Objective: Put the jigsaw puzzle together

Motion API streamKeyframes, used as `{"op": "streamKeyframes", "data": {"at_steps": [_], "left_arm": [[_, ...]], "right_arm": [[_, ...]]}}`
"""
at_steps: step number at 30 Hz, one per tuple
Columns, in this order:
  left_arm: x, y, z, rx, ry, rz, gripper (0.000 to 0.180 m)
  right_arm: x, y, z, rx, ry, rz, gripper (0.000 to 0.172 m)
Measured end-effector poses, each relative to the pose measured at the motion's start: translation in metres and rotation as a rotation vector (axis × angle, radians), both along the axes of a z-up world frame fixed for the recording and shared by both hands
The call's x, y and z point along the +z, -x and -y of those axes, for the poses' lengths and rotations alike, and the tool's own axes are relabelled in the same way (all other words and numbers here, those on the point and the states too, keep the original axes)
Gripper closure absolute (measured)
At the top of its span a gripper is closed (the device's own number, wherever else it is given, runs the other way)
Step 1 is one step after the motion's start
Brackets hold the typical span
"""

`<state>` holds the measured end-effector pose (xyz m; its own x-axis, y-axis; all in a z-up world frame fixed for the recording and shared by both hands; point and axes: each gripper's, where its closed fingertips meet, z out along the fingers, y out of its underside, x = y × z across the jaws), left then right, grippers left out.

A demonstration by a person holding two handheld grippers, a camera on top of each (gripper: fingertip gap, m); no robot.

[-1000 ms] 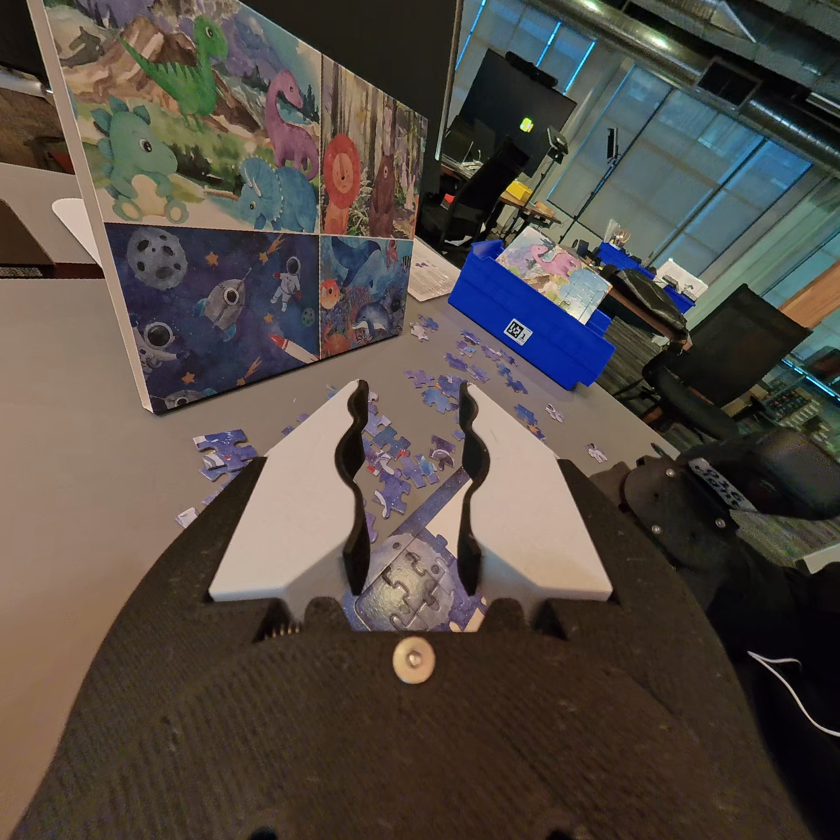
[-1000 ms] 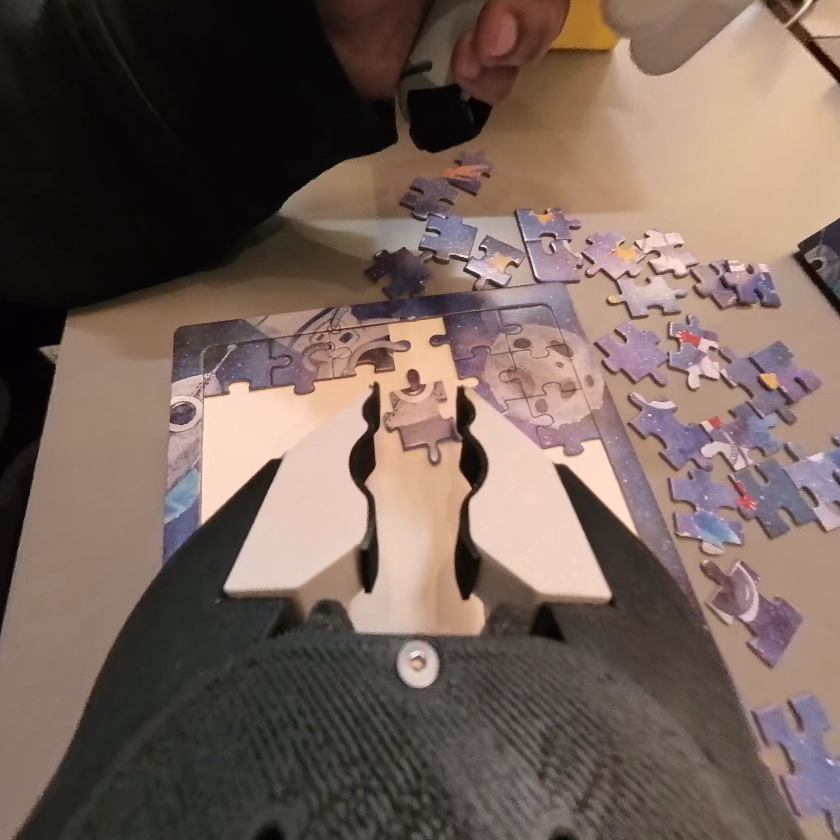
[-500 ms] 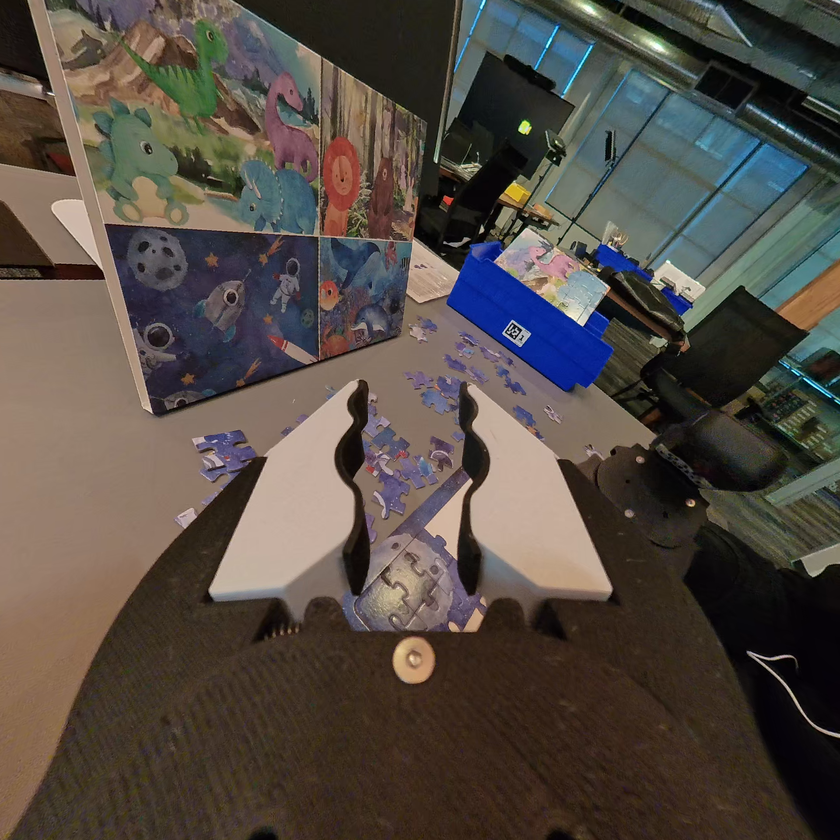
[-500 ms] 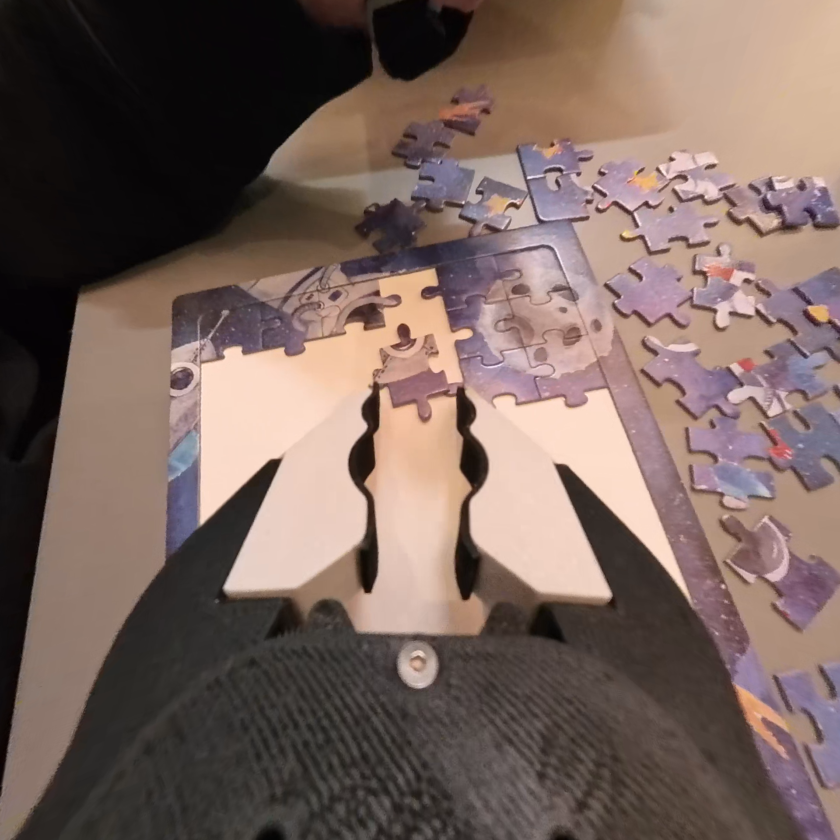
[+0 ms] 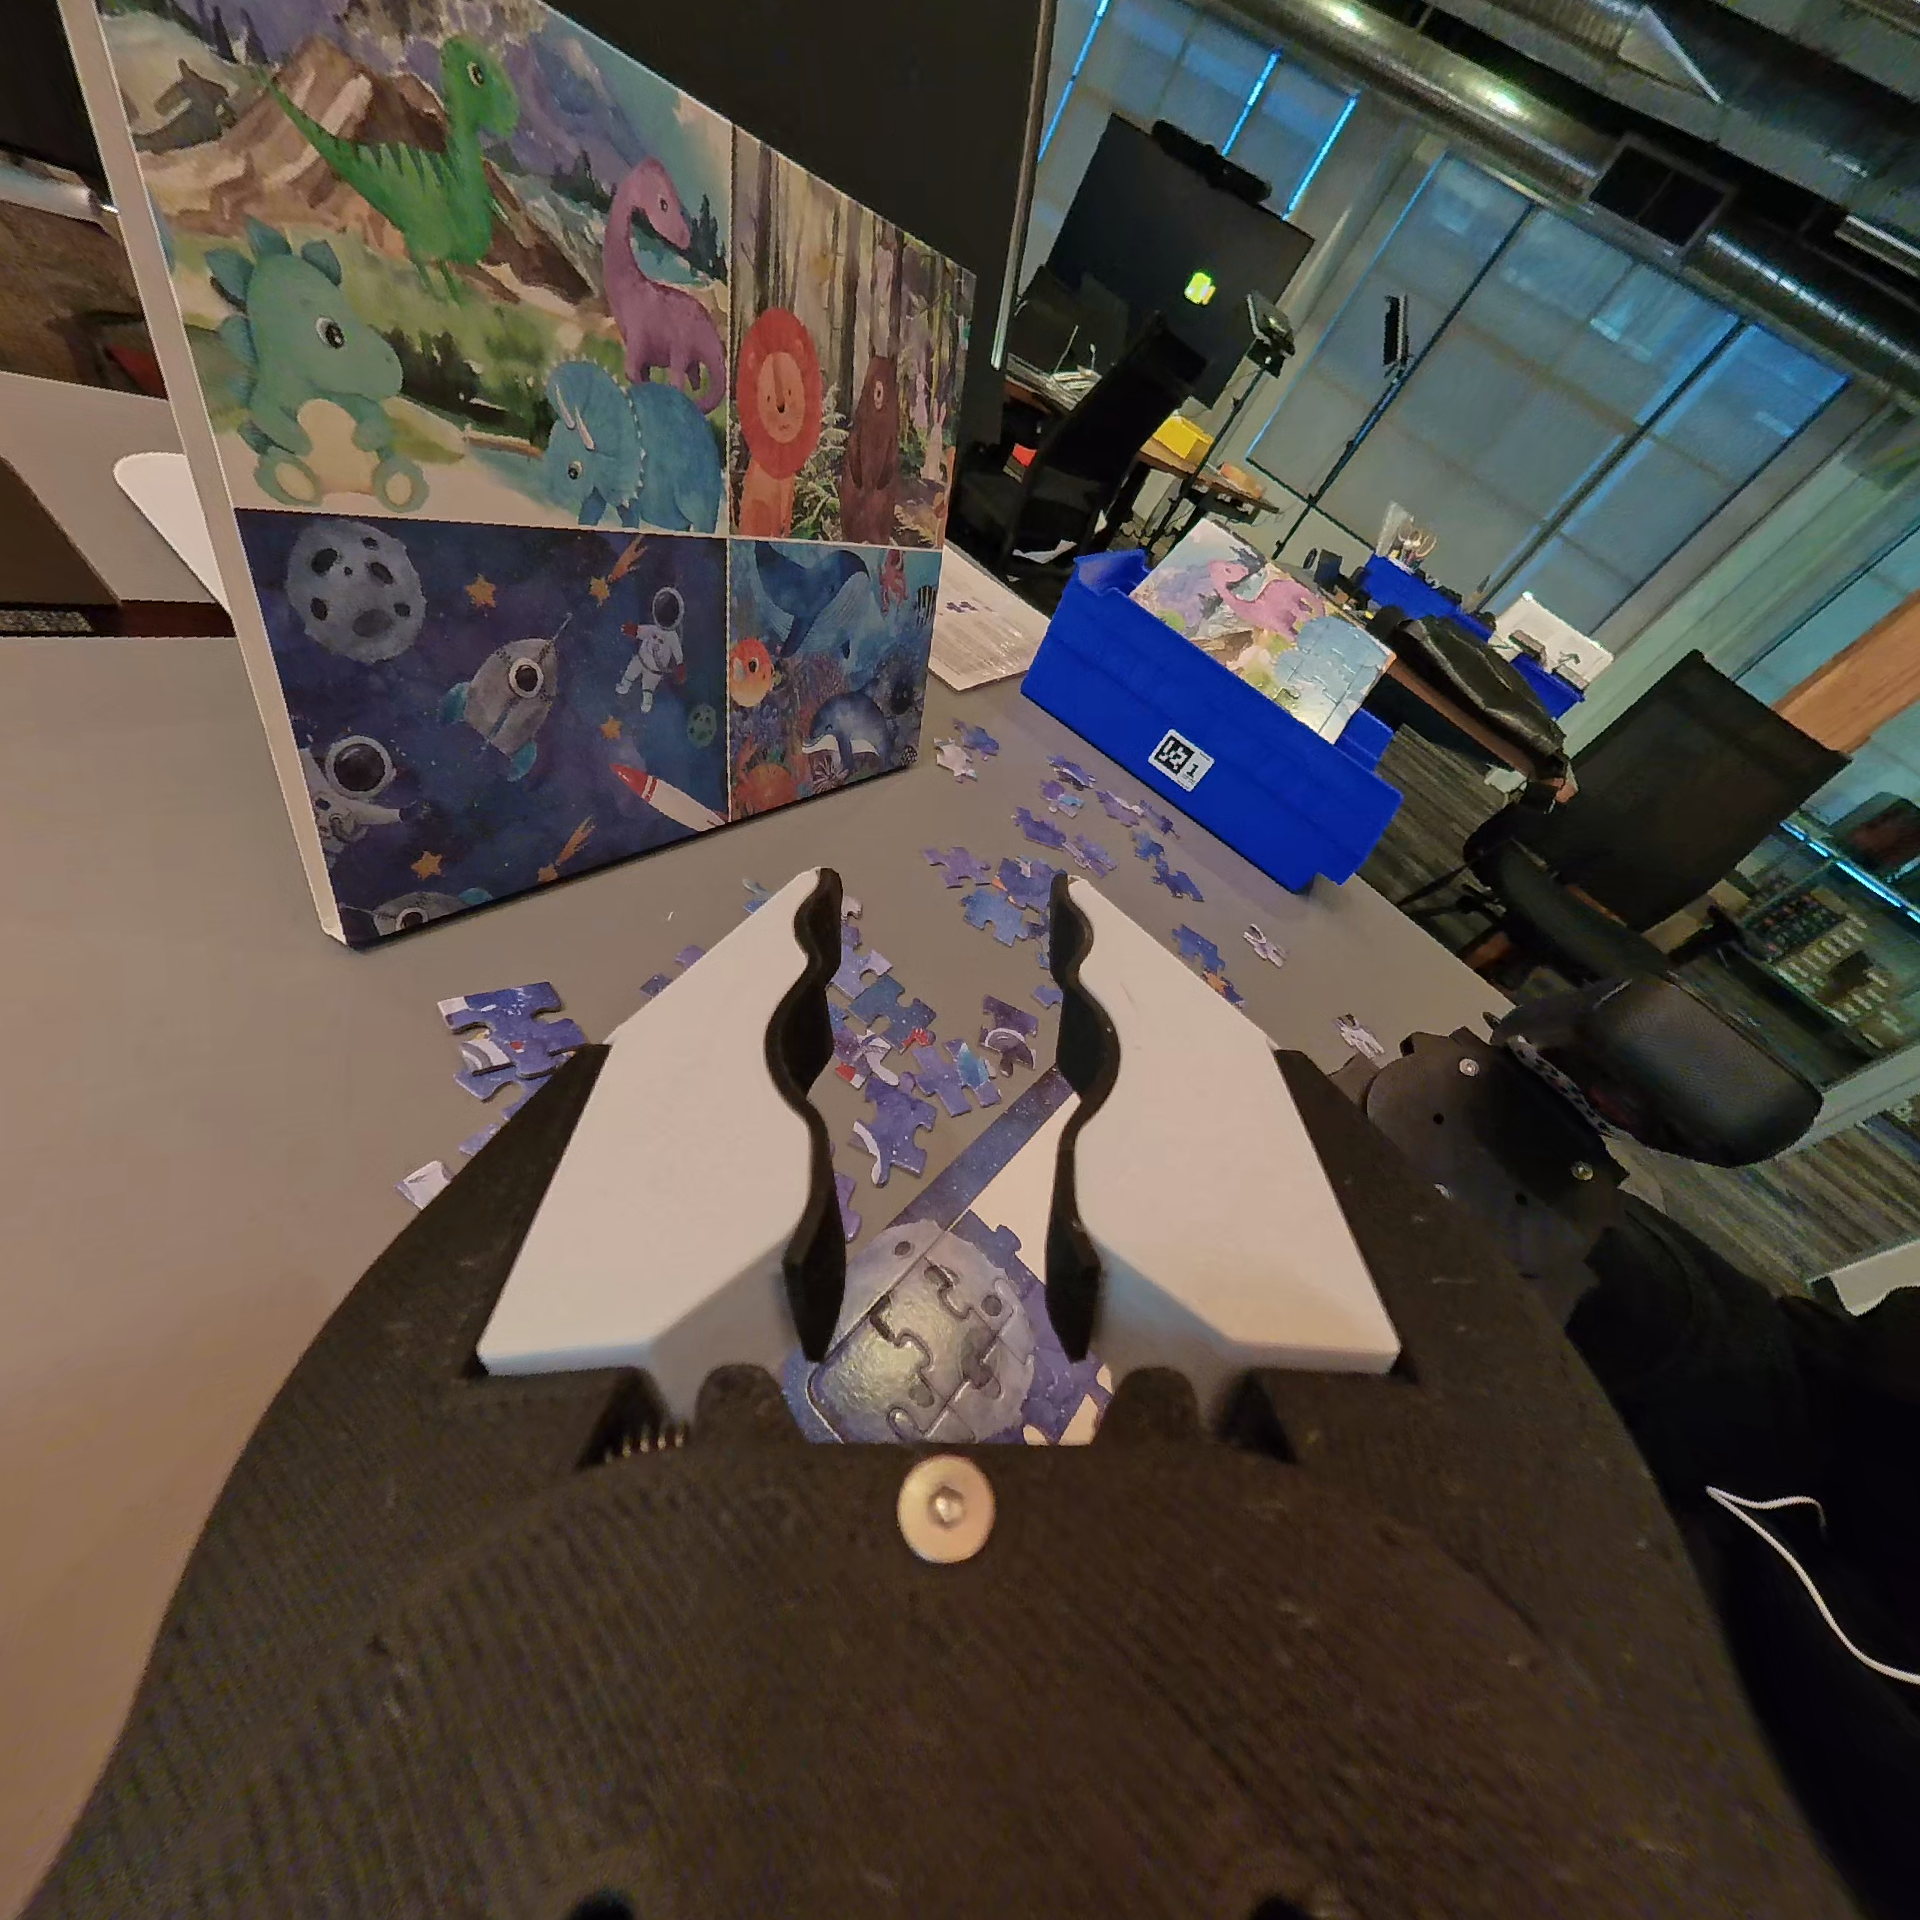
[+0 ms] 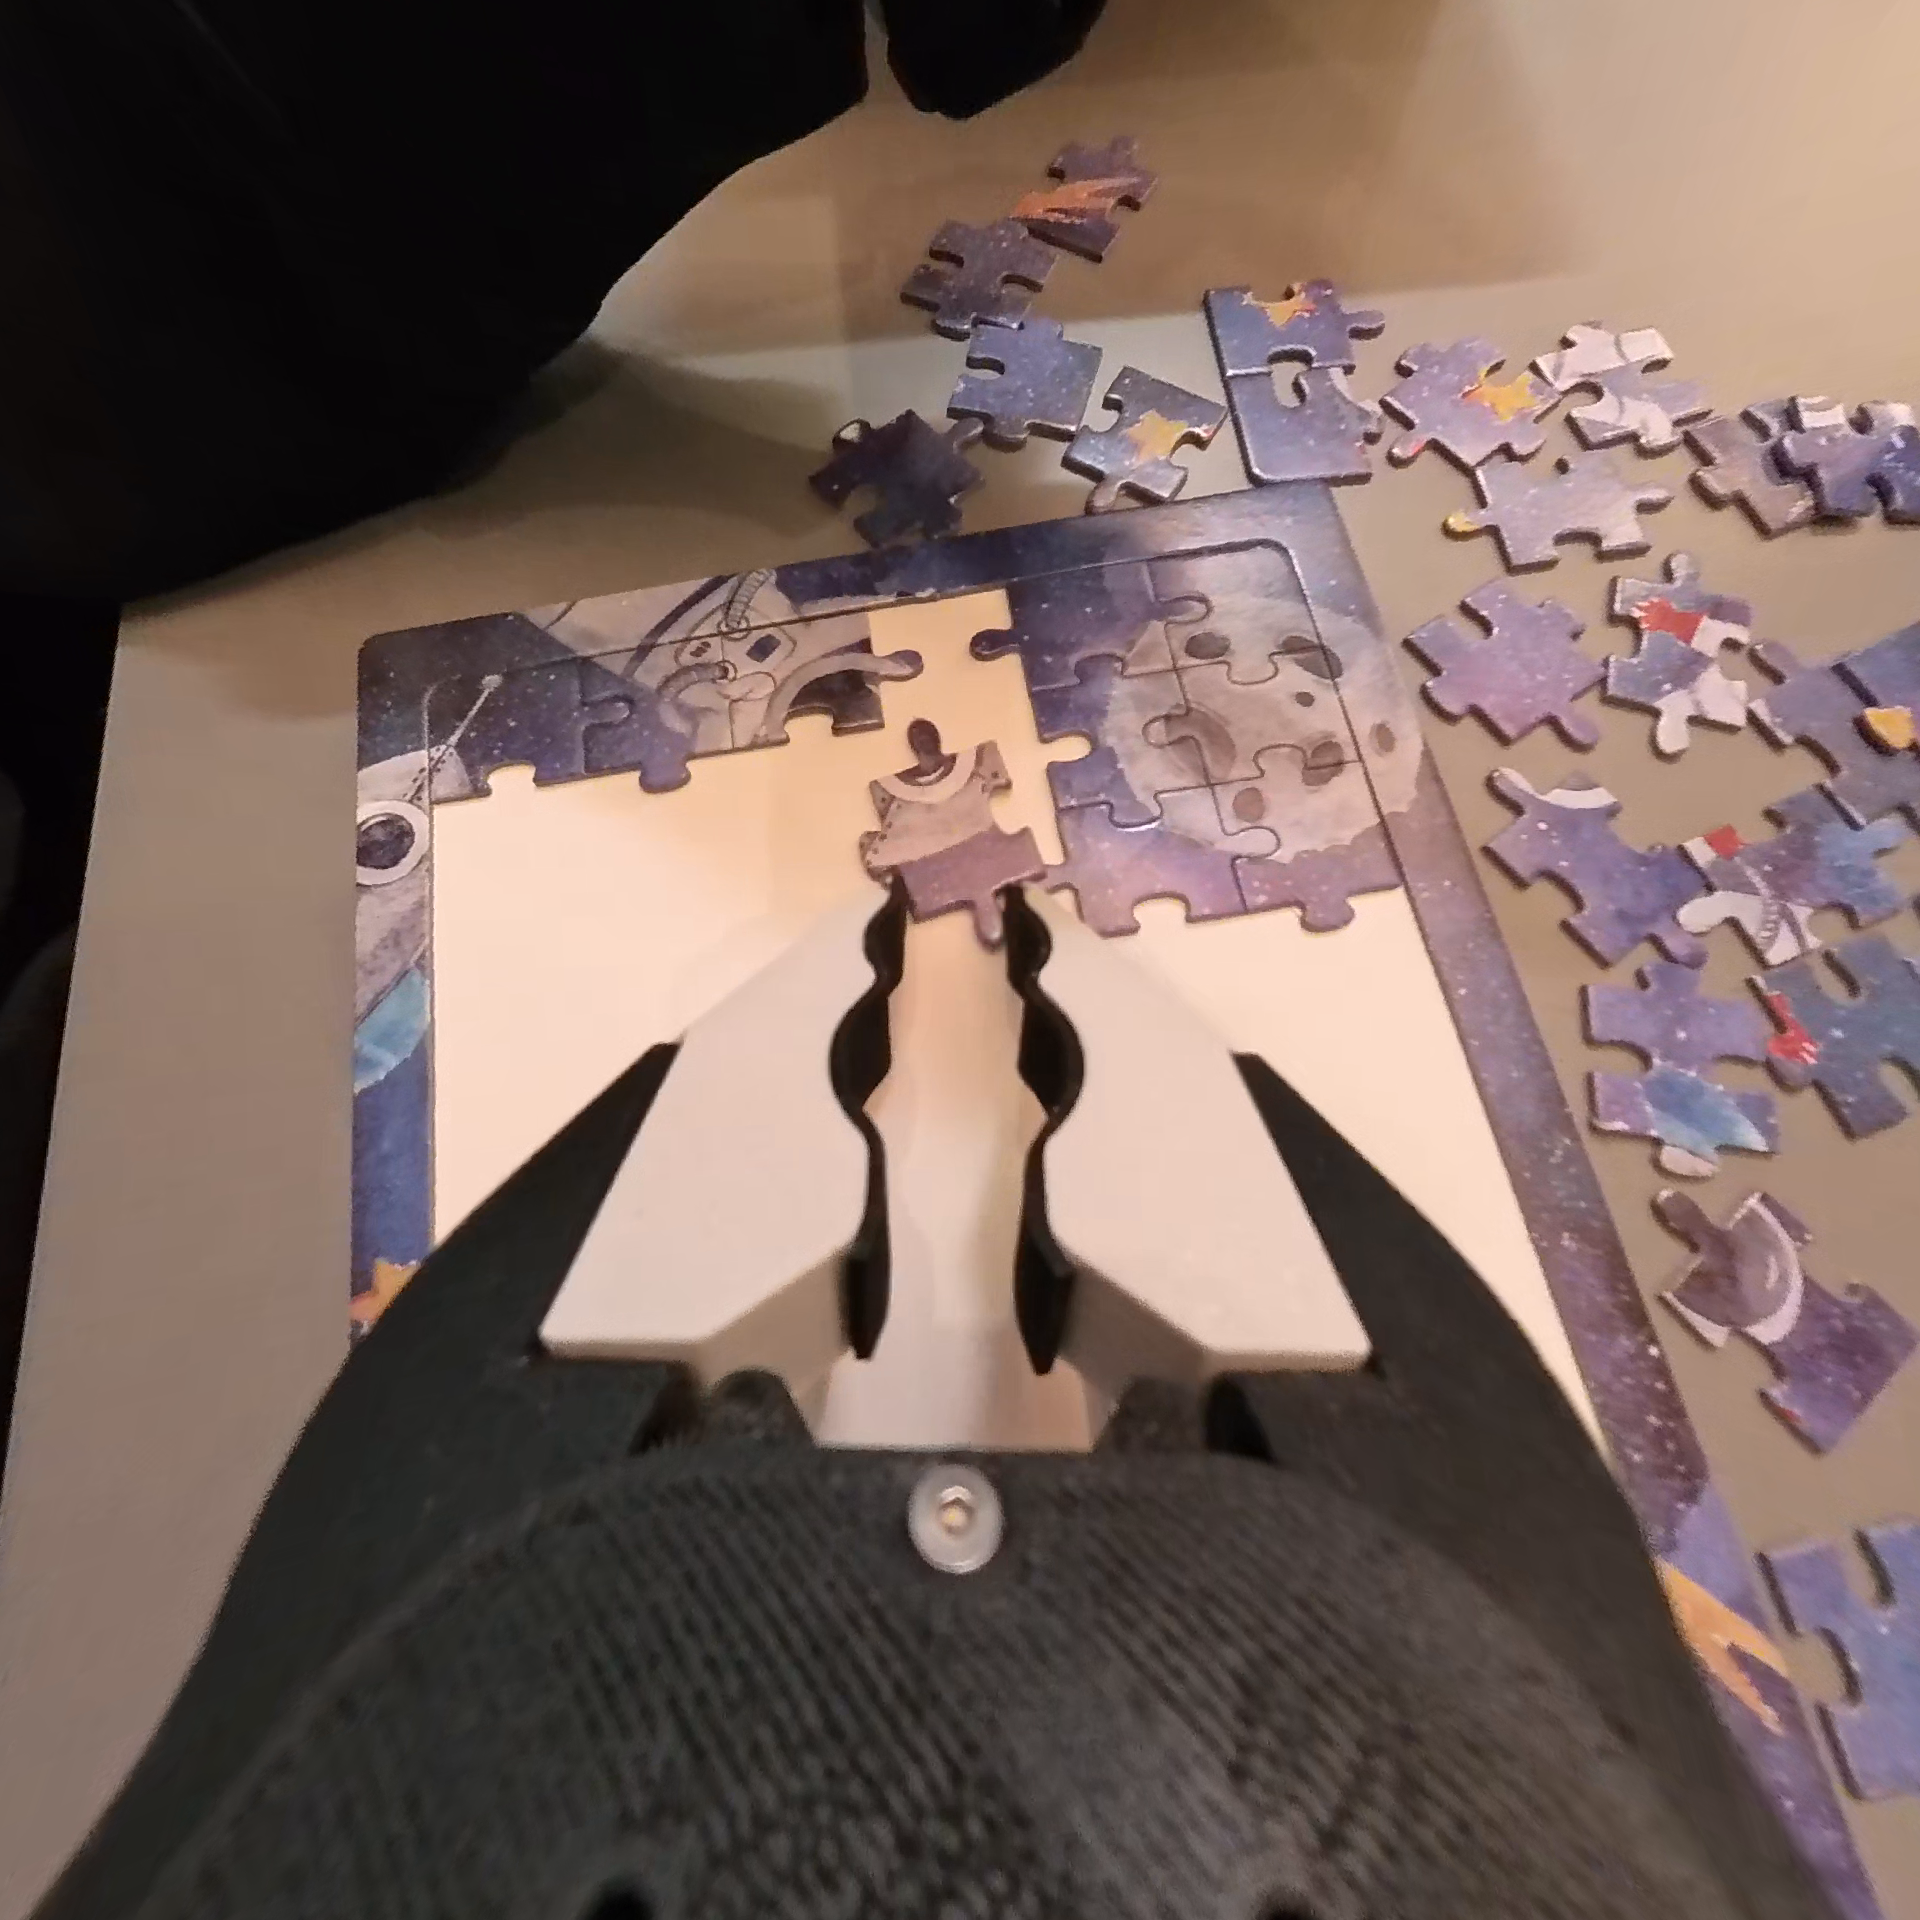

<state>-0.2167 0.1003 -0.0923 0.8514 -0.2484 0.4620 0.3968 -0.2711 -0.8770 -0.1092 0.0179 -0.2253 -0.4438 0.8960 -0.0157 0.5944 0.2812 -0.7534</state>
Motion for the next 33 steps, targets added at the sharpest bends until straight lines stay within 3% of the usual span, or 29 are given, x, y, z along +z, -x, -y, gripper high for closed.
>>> {"op": "streamKeyframes", "data": {"at_steps": [33], "left_arm": [[0.0004, -0.0002, 0.0001, 0.000, -0.001, -0.001, 0.142]], "right_arm": [[0.0033, -0.0013, 0.0016, 0.015, 0.017, -0.009, 0.159]]}}
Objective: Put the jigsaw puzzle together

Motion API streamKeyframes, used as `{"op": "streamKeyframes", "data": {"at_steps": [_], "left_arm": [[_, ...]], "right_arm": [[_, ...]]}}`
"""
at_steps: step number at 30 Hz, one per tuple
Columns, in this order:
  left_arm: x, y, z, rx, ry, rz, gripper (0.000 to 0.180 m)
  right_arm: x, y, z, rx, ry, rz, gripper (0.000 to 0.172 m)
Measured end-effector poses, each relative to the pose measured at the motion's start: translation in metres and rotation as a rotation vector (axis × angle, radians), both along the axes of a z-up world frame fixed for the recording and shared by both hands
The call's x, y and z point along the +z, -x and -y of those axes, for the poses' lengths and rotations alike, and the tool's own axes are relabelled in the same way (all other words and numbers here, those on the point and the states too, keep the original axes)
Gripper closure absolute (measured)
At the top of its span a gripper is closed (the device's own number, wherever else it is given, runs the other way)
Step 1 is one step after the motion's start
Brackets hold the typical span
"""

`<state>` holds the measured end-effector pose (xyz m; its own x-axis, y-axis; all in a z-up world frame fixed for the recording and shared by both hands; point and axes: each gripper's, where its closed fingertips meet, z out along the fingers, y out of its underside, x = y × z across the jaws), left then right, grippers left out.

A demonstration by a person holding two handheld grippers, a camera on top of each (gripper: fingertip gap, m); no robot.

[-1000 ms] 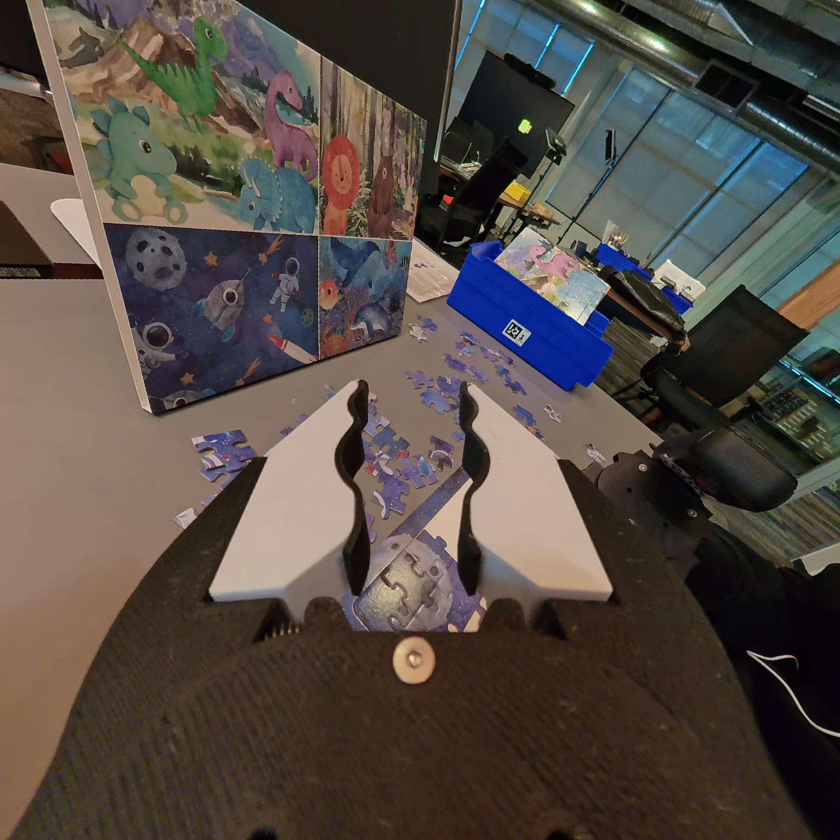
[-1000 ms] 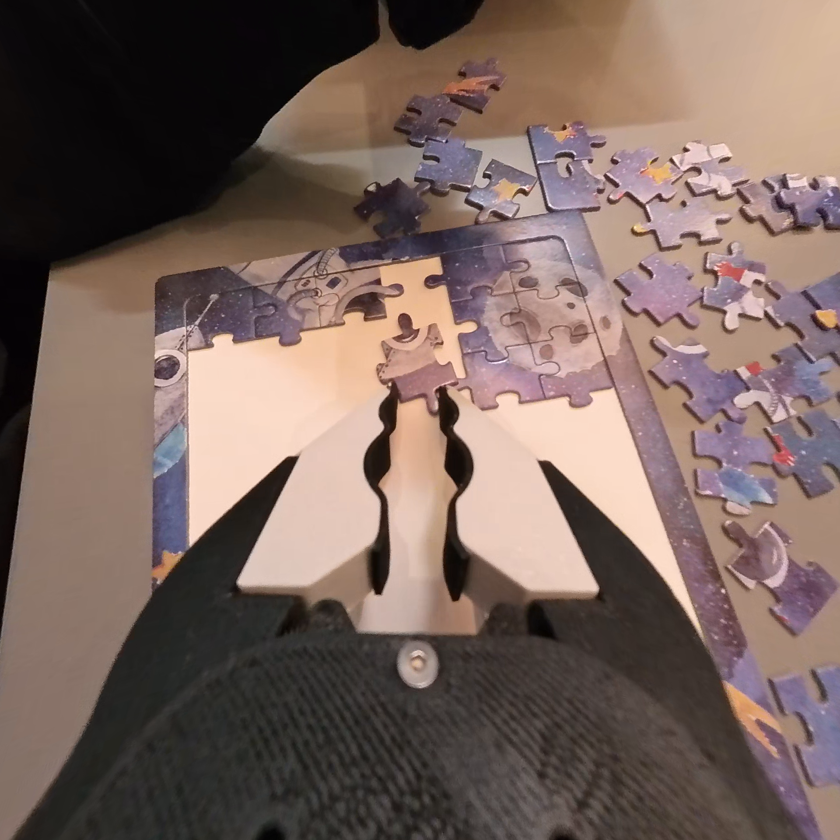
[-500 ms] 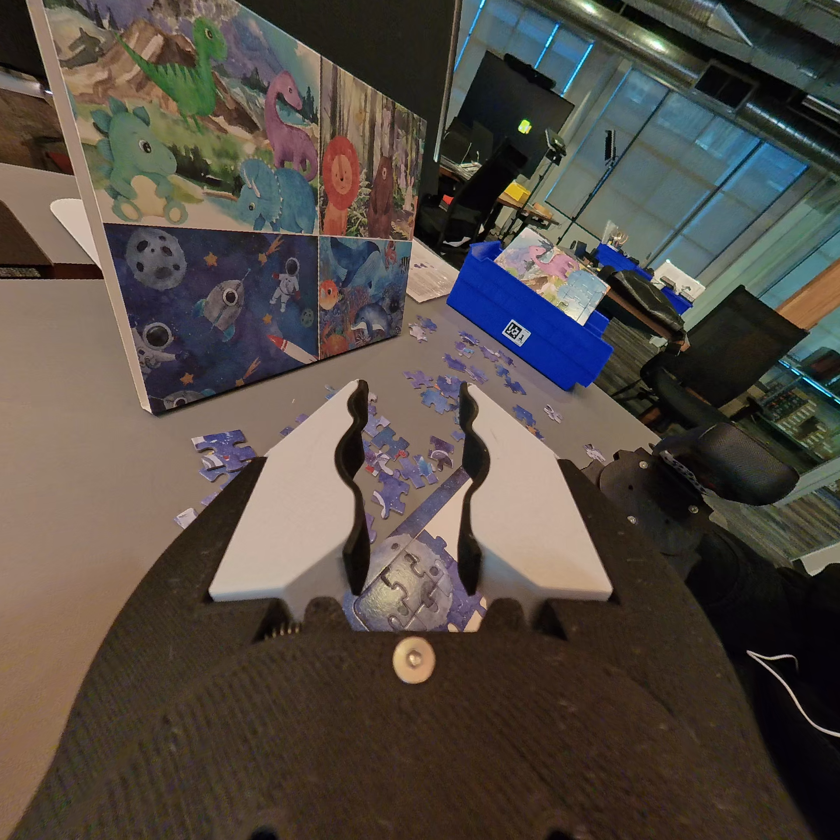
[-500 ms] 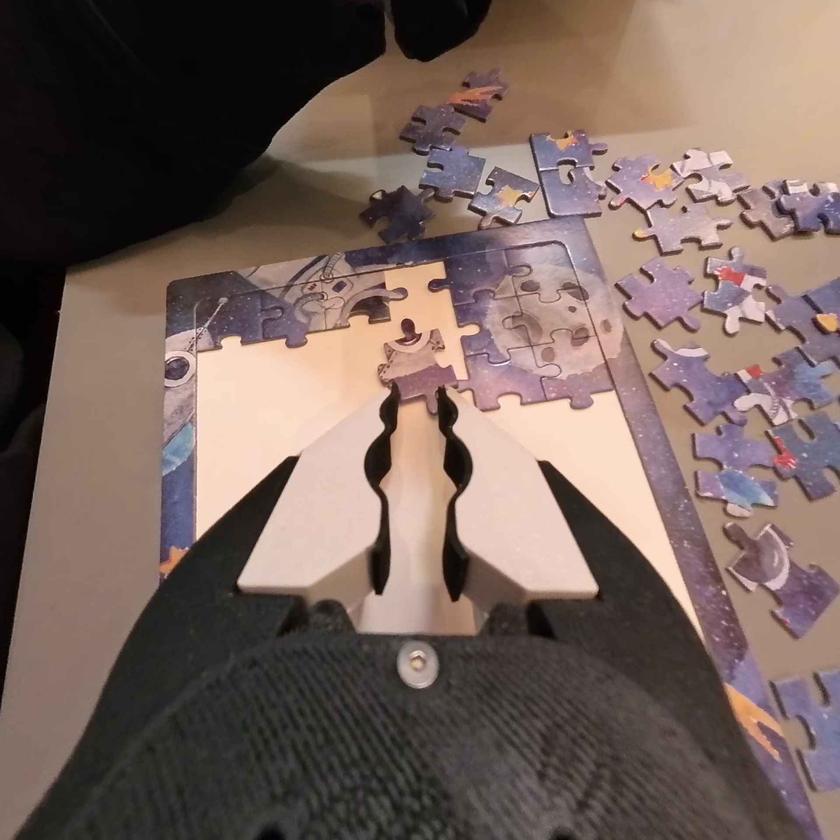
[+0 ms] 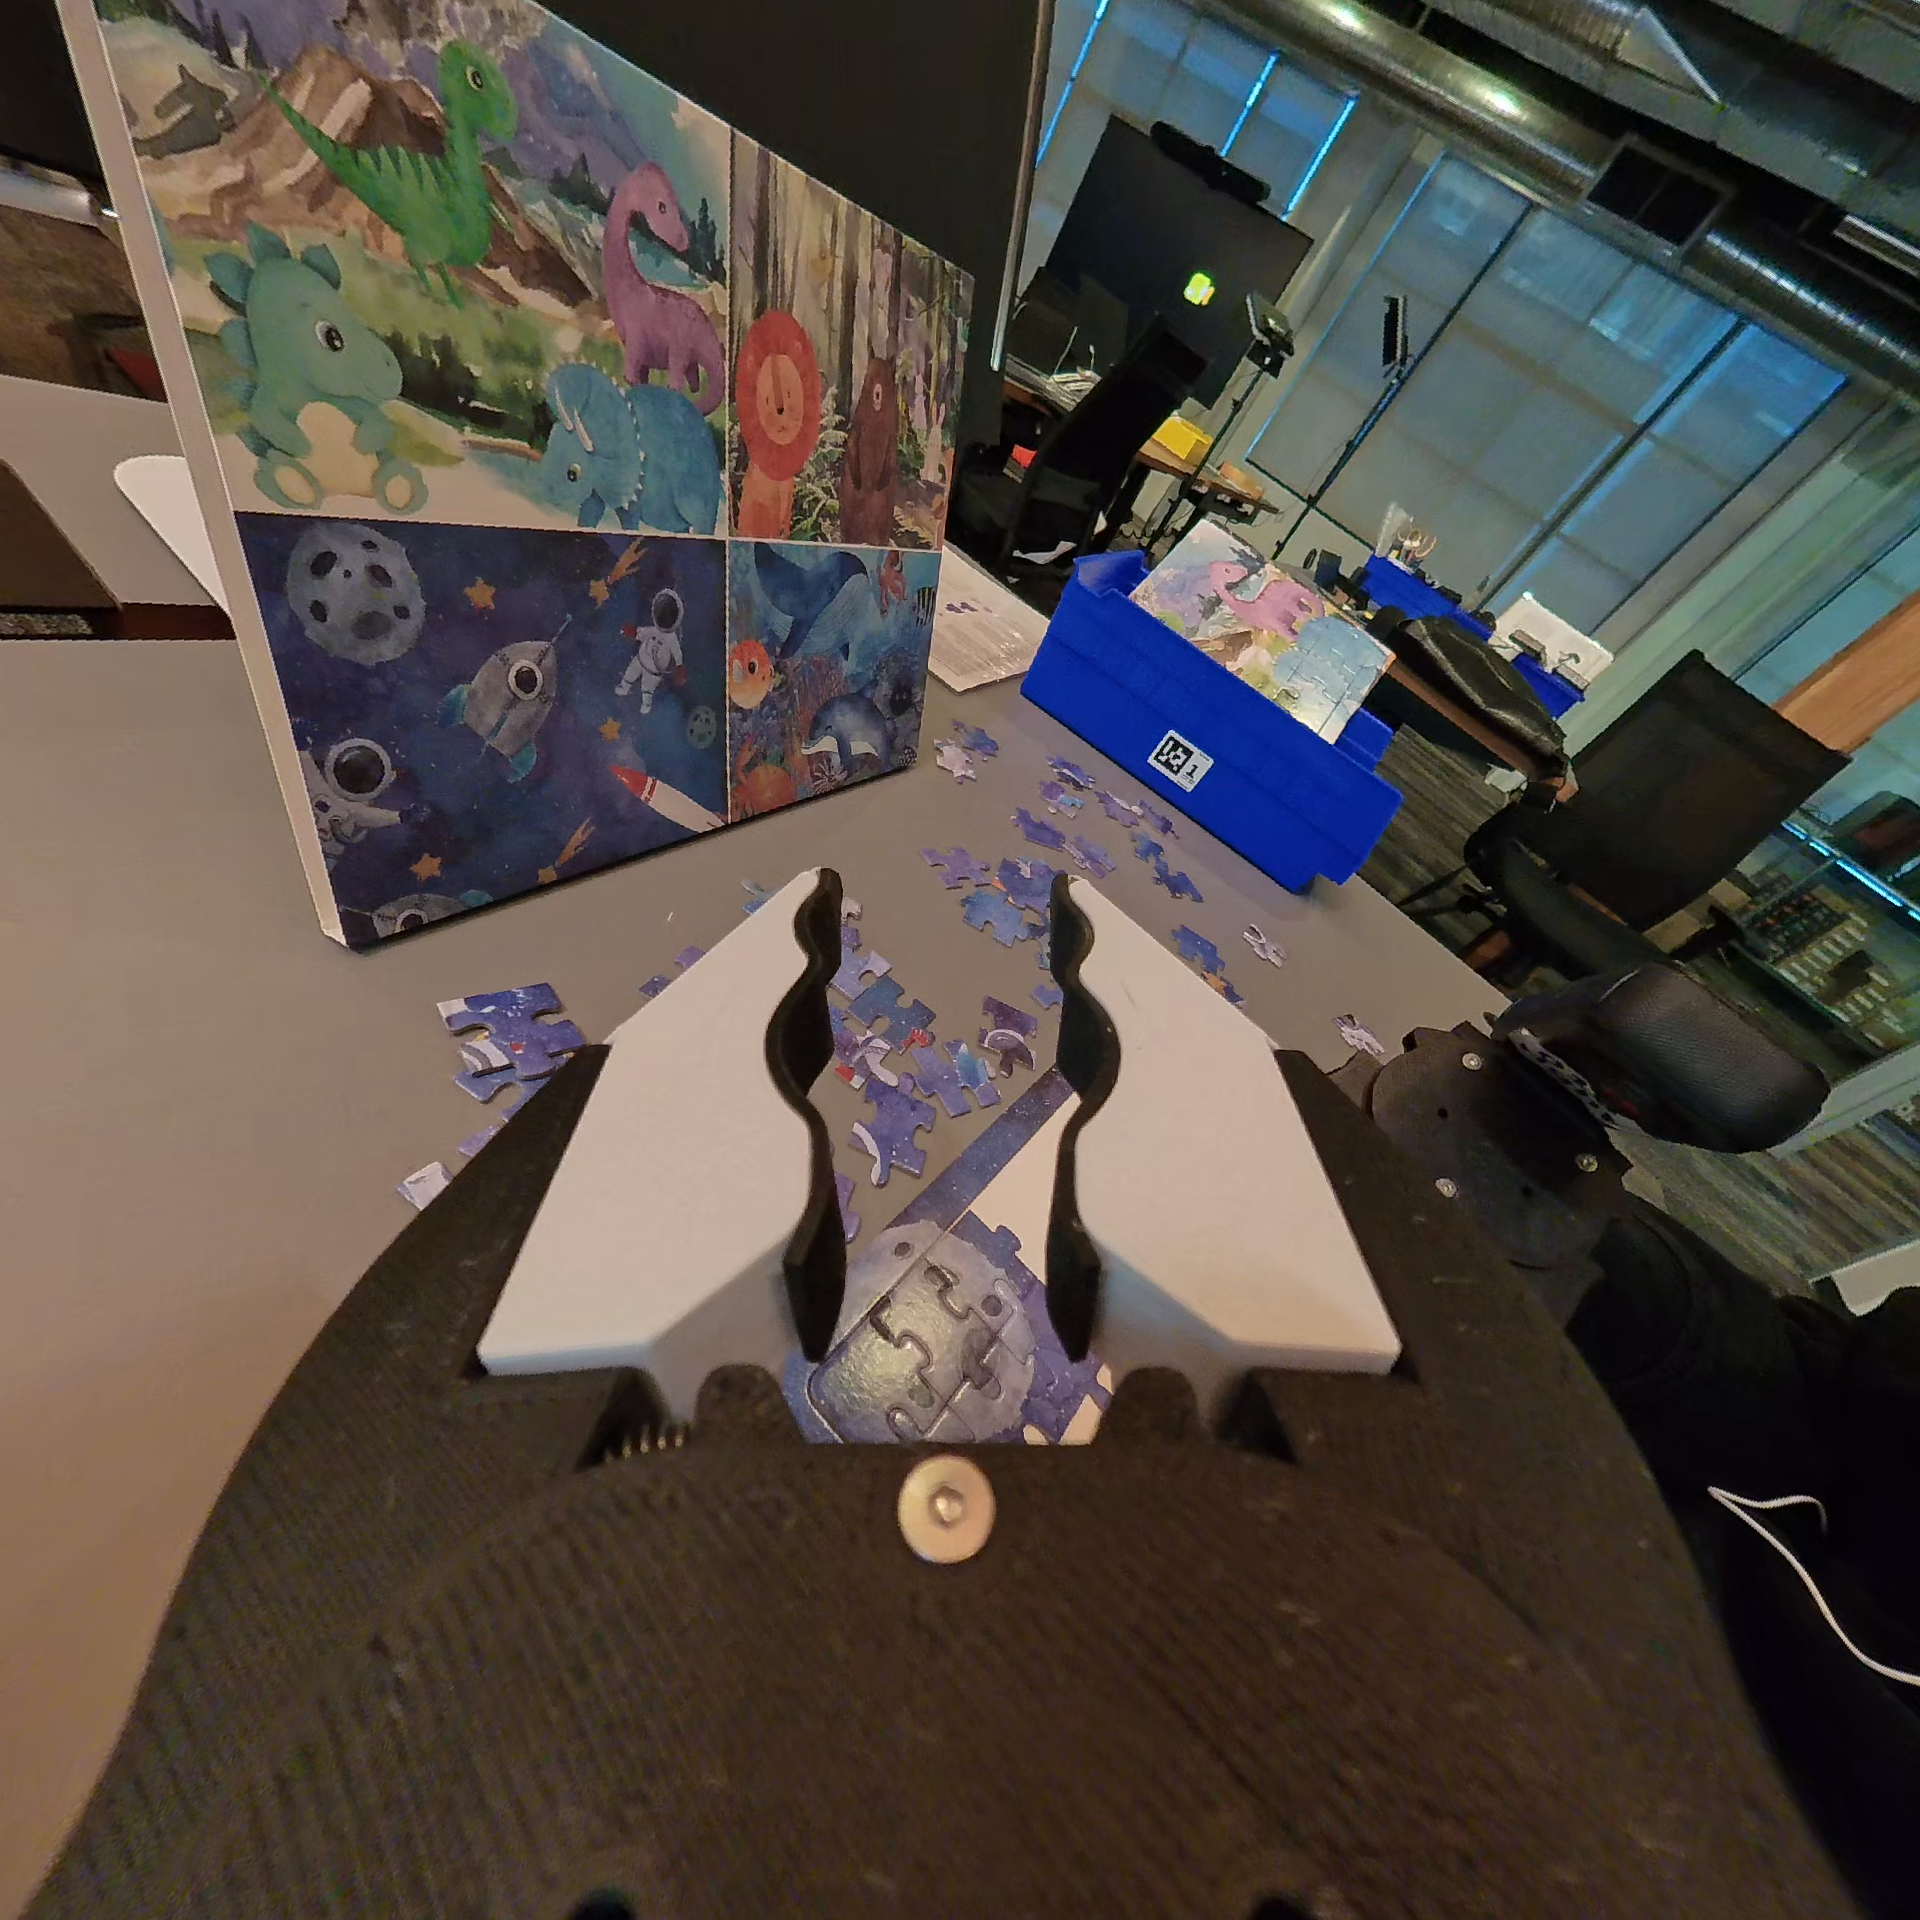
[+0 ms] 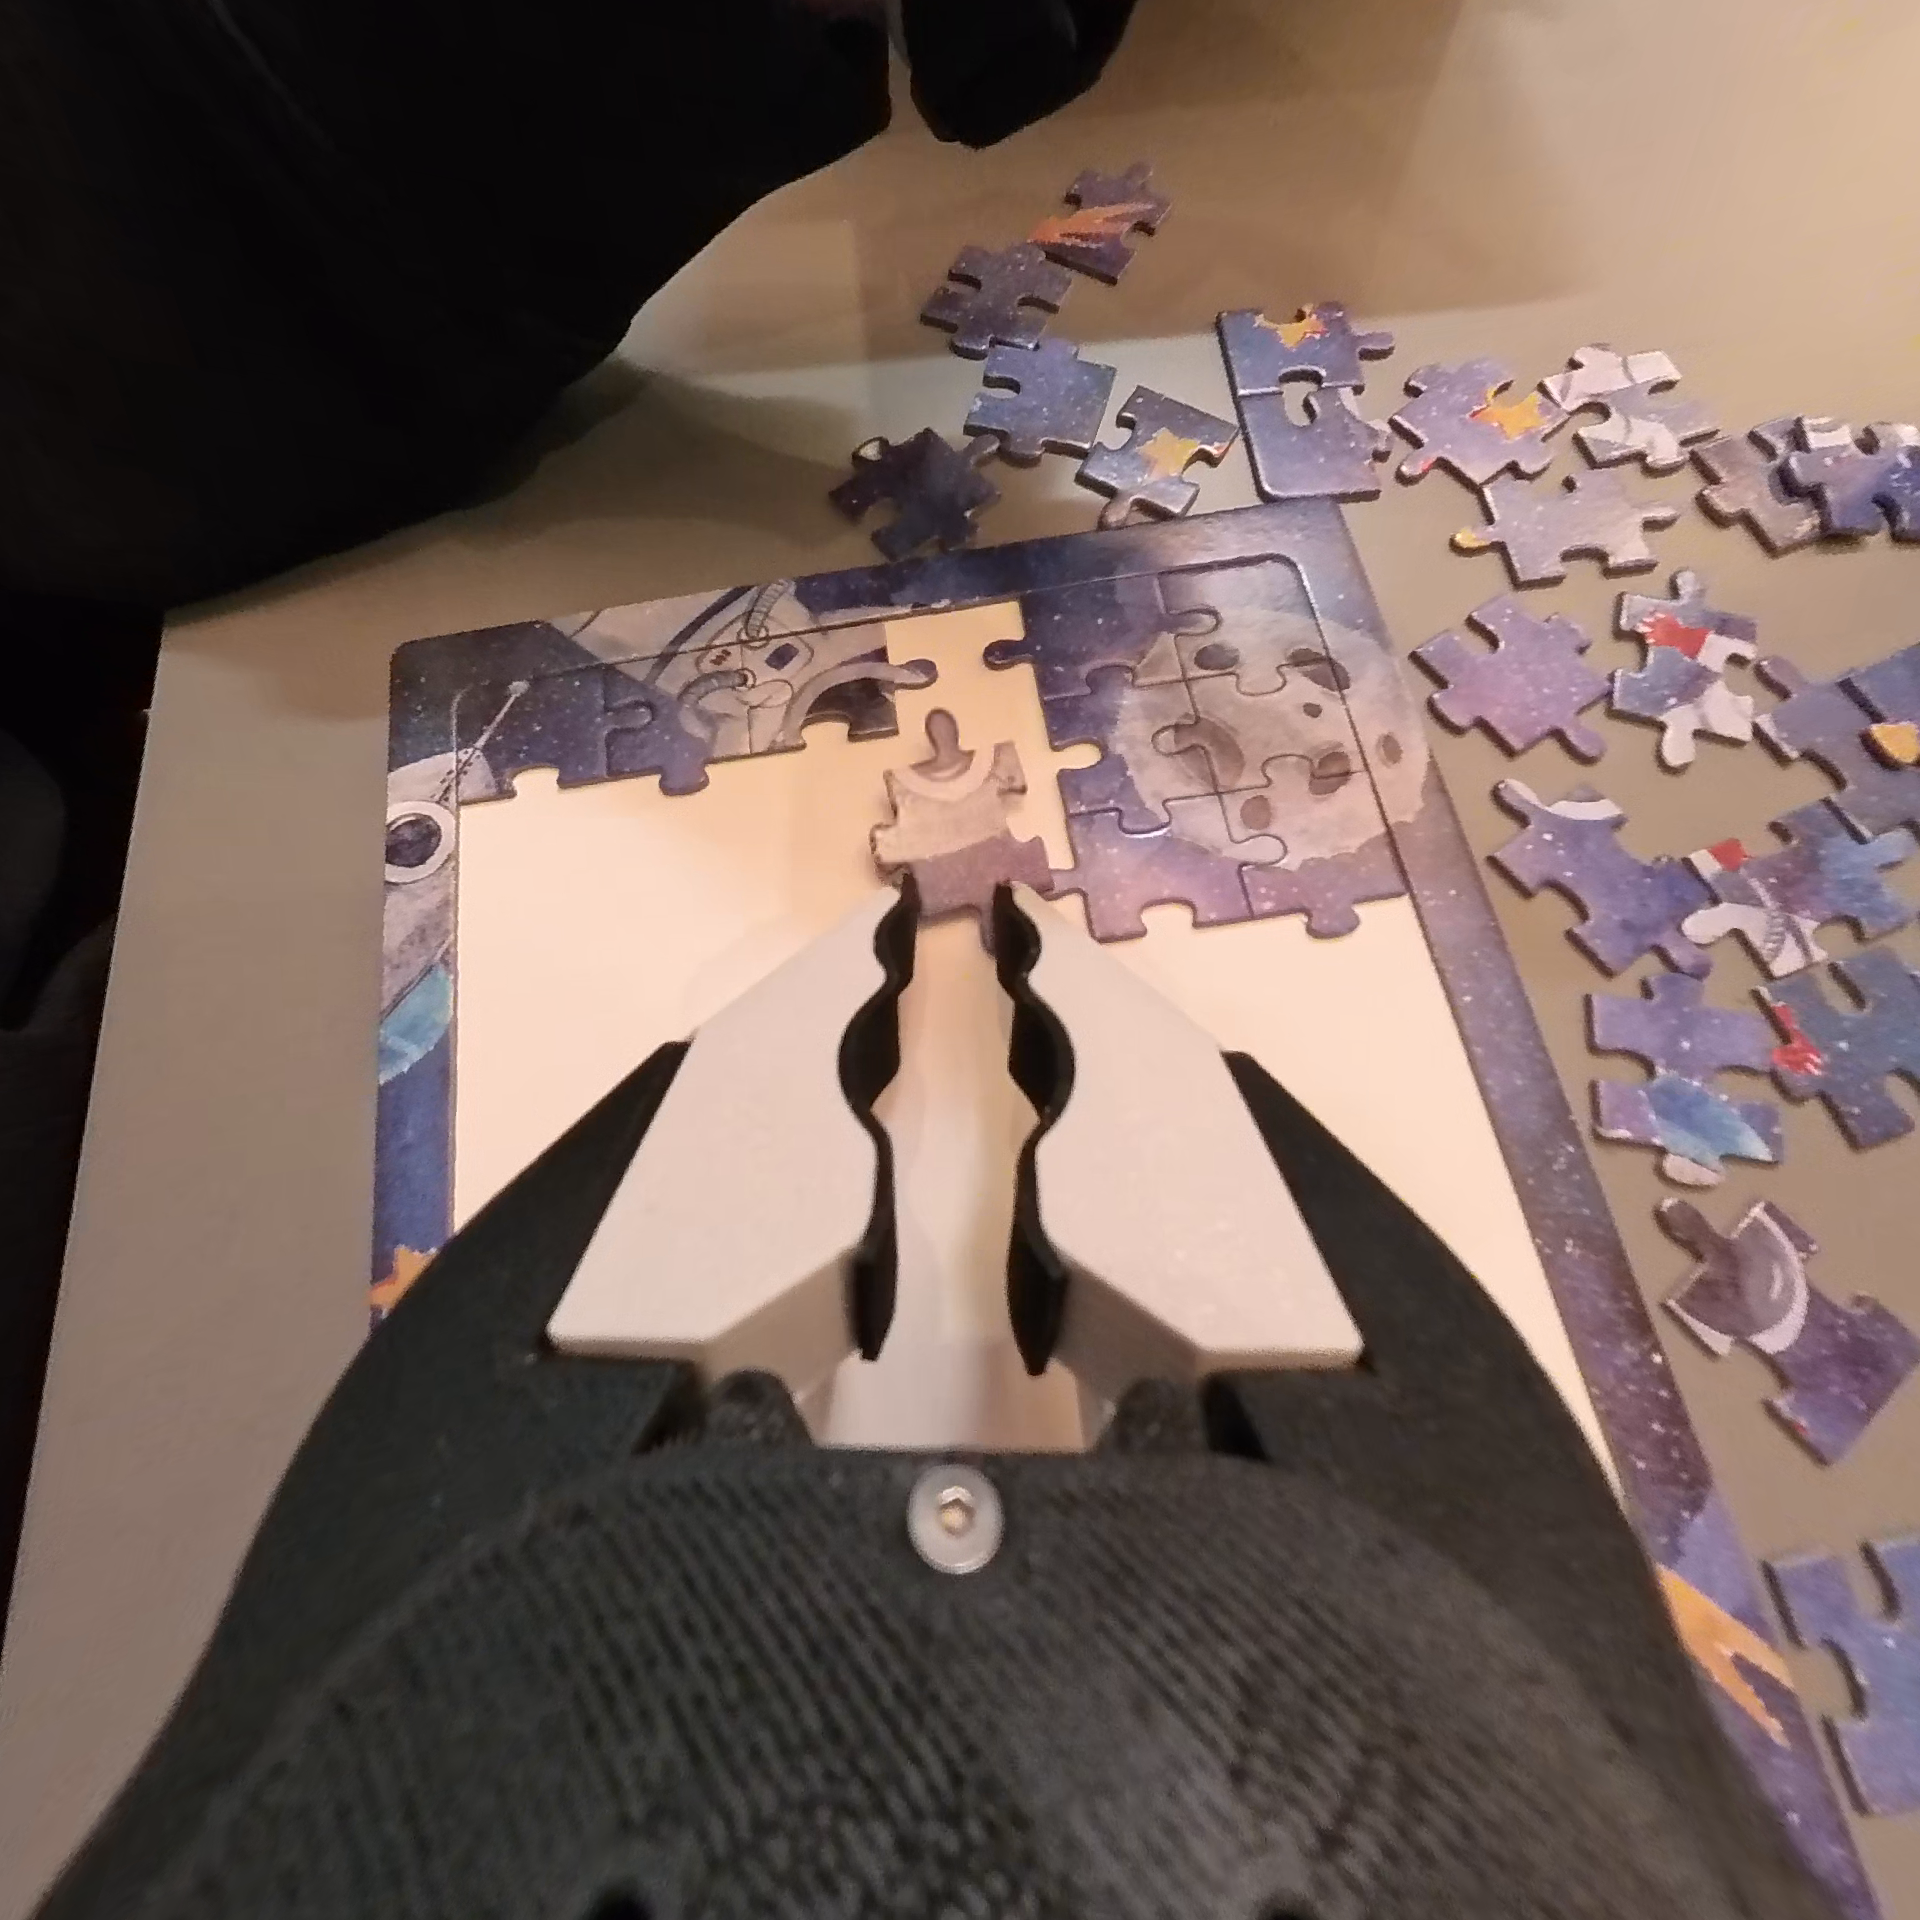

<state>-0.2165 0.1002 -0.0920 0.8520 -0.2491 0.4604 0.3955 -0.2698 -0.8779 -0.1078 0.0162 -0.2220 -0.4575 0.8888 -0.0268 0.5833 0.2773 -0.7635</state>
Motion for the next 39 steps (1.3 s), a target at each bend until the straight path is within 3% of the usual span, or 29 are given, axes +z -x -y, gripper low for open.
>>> {"op": "streamKeyframes", "data": {"at_steps": [17, 20, 29, 39], "left_arm": [[0.000, 0.000, 0.000, -0.001, 0.001, 0.001, 0.142], [0.000, 0.000, 0.000, -0.001, 0.001, 0.000, 0.142], [0.000, 0.000, 0.000, -0.001, 0.001, 0.000, 0.142], [-0.001, 0.000, 0.000, 0.001, 0.002, -0.002, 0.142]], "right_arm": [[0.000, -0.002, 0.004, 0.029, 0.016, 0.008, 0.159], [-0.001, -0.009, 0.013, 0.095, 0.042, 0.024, 0.167], [0.003, -0.003, 0.005, 0.042, 0.016, -0.019, 0.146], [-0.004, -0.002, 0.008, 0.052, -0.043, 0.005, 0.152]]}}
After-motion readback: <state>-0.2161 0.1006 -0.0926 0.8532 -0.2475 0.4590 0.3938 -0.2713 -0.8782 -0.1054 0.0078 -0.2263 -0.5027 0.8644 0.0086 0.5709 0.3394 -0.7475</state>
